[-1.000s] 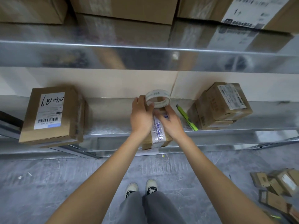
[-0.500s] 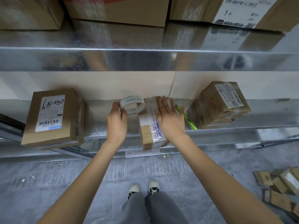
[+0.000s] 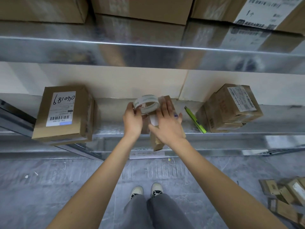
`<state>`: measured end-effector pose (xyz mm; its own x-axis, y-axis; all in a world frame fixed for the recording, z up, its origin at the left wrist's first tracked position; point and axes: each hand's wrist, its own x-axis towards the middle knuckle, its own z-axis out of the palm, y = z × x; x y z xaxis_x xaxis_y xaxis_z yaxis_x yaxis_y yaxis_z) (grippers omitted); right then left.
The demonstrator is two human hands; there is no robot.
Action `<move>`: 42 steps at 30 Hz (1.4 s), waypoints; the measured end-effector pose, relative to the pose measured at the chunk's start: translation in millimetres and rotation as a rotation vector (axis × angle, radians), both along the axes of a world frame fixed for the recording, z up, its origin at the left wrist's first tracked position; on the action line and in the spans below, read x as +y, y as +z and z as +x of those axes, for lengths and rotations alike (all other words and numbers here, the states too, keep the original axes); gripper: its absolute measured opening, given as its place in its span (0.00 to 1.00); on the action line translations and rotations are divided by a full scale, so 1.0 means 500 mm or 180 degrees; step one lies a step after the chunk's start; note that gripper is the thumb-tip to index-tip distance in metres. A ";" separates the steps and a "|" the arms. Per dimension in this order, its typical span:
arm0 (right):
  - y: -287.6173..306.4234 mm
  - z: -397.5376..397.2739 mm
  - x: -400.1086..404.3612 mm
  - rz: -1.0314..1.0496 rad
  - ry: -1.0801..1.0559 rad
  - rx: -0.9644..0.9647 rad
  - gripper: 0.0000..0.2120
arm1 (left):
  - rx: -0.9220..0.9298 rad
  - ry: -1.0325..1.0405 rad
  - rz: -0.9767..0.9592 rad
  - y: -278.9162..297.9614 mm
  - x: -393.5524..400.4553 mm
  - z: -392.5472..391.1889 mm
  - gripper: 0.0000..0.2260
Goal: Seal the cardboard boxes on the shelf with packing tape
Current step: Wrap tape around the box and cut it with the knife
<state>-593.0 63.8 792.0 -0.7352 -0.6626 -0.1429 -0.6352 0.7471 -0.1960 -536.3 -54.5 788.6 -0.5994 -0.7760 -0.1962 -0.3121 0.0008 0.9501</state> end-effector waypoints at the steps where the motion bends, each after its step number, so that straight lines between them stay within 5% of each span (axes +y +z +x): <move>1: -0.001 -0.001 0.001 0.0060 0.0047 -0.0004 0.36 | 0.0026 0.0034 0.0041 -0.004 -0.010 0.008 0.08; 8: 0.000 -0.046 0.029 0.0293 0.0603 -0.0078 0.32 | -0.0743 -0.0195 -0.0962 -0.062 -0.032 0.111 0.05; 20: 0.046 -0.128 0.054 0.0527 0.0998 -0.0640 0.36 | 0.0217 -0.1047 0.0964 -0.017 0.066 0.067 0.13; 38: 0.021 -0.154 0.059 0.0402 0.1072 -0.0634 0.39 | 0.0076 -0.1465 0.0883 -0.036 0.066 0.026 0.21; 42: 0.007 -0.154 0.071 -0.0107 0.0946 -0.0745 0.40 | 0.0074 -0.1536 0.0887 -0.037 0.060 0.025 0.20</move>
<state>-670.2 99.1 795.5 -0.4602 -0.8492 -0.2589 -0.7584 0.5276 -0.3827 -523.8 -24.3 770.1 -0.8806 -0.3329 -0.3373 -0.3176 -0.1138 0.9414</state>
